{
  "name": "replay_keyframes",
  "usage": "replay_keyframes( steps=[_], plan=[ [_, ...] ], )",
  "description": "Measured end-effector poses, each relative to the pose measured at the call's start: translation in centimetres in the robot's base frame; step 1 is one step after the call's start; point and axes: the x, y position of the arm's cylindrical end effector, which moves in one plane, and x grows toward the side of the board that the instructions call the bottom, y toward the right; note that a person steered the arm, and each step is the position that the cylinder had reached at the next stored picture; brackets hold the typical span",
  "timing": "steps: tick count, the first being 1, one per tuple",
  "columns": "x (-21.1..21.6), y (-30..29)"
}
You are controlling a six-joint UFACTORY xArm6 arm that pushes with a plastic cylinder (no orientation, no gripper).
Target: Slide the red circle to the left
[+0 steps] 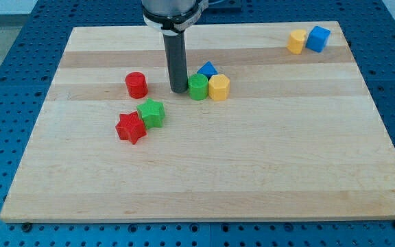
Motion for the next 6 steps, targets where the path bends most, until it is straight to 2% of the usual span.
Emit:
replay_keyframes(
  steps=[2, 4, 6],
  plan=[
    [-0.2, -1.0],
    [0.6, -8.3],
    [5.1, -10.1]
  ],
)
